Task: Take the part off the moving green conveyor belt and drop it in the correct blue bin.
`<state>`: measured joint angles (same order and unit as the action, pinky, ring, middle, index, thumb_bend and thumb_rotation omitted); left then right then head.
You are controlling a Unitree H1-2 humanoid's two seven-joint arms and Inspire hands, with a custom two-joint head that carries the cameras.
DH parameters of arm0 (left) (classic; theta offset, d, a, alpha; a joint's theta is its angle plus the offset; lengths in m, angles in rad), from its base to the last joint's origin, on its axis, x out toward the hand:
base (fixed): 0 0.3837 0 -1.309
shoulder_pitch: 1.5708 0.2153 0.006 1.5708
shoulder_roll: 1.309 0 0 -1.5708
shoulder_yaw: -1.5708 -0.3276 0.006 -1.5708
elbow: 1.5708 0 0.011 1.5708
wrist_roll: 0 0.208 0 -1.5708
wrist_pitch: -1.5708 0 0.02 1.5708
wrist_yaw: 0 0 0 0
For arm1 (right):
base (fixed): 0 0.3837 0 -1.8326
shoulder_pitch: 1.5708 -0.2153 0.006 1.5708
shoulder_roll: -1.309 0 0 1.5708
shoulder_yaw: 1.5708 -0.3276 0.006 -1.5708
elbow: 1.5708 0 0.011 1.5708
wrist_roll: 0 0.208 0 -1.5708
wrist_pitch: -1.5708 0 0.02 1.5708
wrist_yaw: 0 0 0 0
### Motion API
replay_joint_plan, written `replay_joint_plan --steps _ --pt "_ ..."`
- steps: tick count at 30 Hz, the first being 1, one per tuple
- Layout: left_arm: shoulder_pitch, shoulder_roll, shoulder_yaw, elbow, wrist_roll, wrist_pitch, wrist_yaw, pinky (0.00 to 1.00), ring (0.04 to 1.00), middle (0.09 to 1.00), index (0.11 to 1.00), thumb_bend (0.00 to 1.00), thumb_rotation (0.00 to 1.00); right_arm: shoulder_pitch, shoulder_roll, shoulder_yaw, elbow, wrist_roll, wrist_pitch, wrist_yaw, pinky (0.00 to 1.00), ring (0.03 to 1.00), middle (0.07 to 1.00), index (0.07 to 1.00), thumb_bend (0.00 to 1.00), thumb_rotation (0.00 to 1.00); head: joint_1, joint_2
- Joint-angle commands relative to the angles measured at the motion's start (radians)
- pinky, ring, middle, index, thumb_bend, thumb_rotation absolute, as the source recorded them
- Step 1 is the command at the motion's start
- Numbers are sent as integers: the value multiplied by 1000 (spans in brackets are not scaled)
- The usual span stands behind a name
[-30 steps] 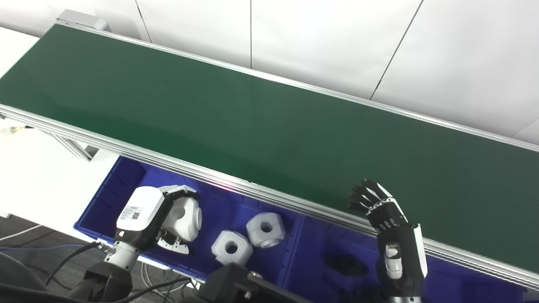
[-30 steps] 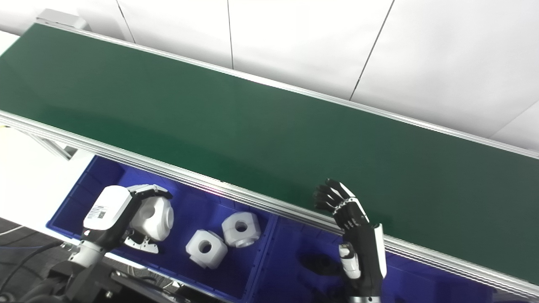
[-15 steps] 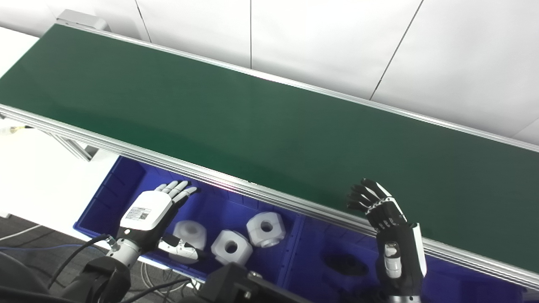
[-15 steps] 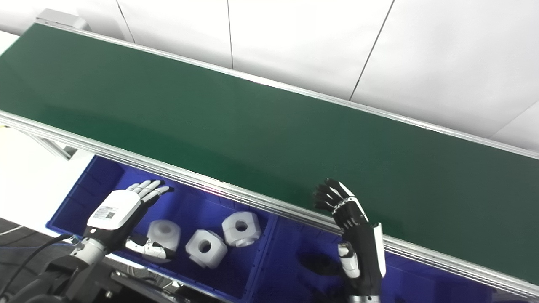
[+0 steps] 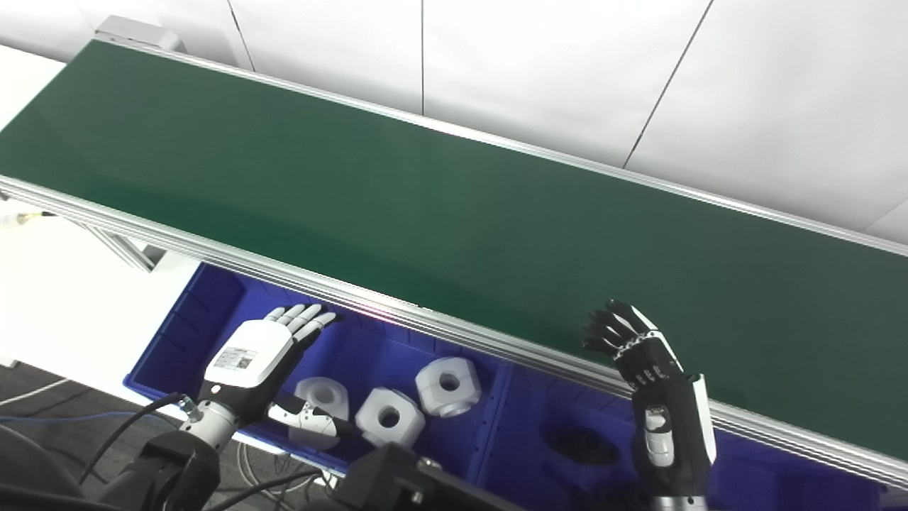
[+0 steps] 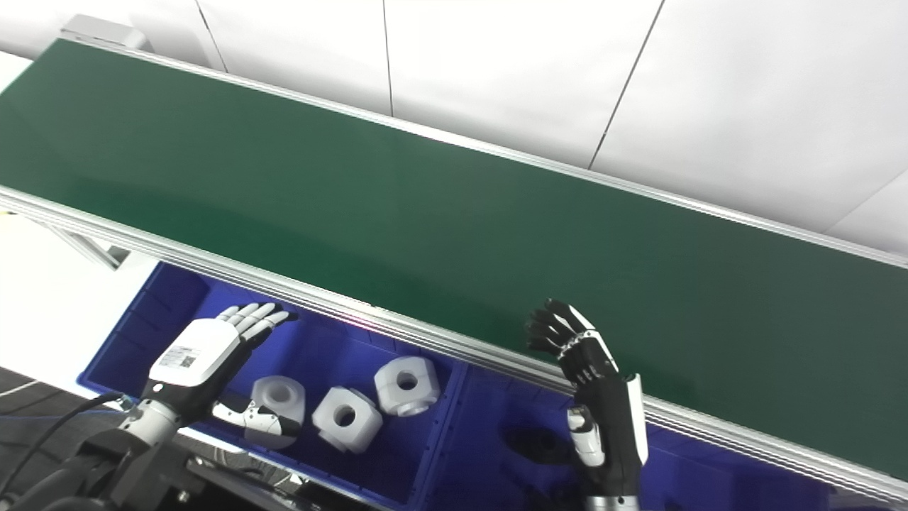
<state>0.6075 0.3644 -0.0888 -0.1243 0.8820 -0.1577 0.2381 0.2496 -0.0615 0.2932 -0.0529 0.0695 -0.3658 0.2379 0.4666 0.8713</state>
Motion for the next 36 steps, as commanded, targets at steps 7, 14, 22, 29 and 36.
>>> replay_joint_plan --steps 7,14,22,29,36 --pt "130 1 -25 -235 -58 -182 65 944 958 967 913 1000 839 -6 26 3 -5 -28 -39 -9 684 744 772 809 842 878 -133 4" --pt "91 -31 4 -340 -144 -260 46 929 961 969 917 999 762 -2 54 -7 13 -105 -72 -58 737 779 789 799 868 910 -254 -8" --pt "-67 -83 -28 -279 -339 -279 -40 928 949 938 901 995 760 31 58 -11 -9 -156 -54 -95 717 780 802 804 887 916 -354 -12" --pt "-151 -124 -88 -158 -416 -312 -49 868 933 929 908 932 754 56 52 -23 -33 -169 -65 -116 699 768 795 815 869 921 -392 -19" --pt "-172 -167 -103 -162 -451 -287 -95 869 923 914 904 917 782 60 33 -54 -38 -149 -77 -124 689 758 789 810 873 911 -365 -39"
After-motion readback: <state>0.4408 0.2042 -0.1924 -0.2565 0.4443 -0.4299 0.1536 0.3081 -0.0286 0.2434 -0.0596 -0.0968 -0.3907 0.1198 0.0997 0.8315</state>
